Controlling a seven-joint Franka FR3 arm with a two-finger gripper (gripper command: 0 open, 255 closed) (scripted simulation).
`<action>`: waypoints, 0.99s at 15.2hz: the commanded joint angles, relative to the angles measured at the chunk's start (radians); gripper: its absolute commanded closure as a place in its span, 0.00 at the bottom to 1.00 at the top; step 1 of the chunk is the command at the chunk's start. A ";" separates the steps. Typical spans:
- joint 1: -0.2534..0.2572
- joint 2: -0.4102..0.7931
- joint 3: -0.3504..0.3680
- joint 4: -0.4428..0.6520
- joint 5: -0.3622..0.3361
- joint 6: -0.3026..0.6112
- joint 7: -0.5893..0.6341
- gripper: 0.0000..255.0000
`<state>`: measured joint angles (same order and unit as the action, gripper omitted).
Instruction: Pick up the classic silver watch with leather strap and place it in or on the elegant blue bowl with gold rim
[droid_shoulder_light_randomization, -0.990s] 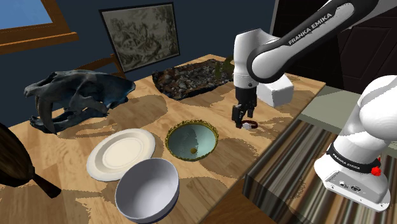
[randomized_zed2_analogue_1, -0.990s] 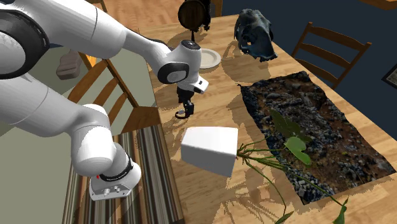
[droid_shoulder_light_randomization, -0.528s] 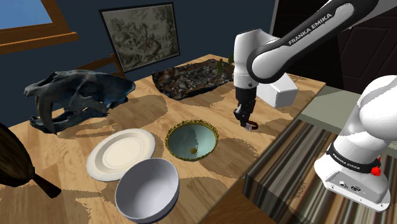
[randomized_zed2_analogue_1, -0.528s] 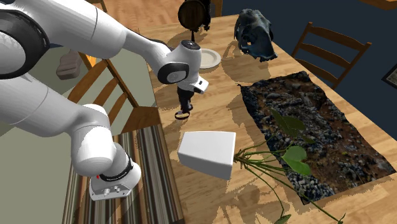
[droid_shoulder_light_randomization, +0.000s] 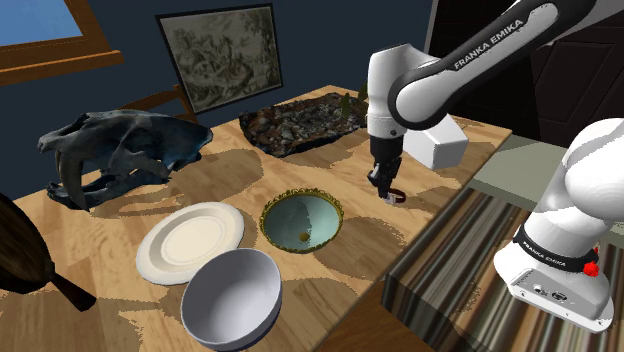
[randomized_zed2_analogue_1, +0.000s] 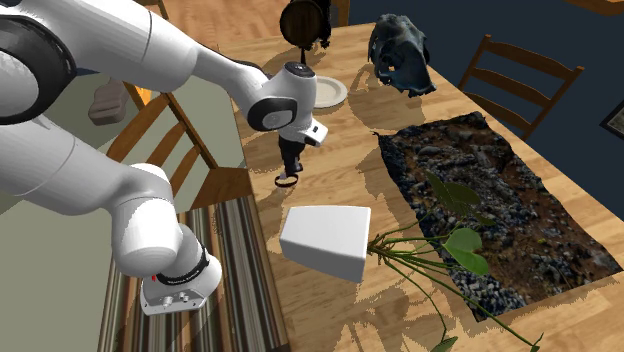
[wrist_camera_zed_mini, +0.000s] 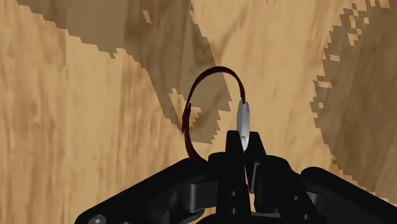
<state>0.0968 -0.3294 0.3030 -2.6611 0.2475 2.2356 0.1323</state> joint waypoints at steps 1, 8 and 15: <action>0.000 -0.017 -0.003 0.008 -0.001 -0.025 0.000 1.00; 0.000 -0.083 -0.017 0.057 -0.006 -0.140 0.006 1.00; -0.001 -0.132 -0.031 0.117 -0.014 -0.248 0.012 1.00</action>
<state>0.0959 -0.4541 0.2745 -2.5532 0.2346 2.0046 0.1436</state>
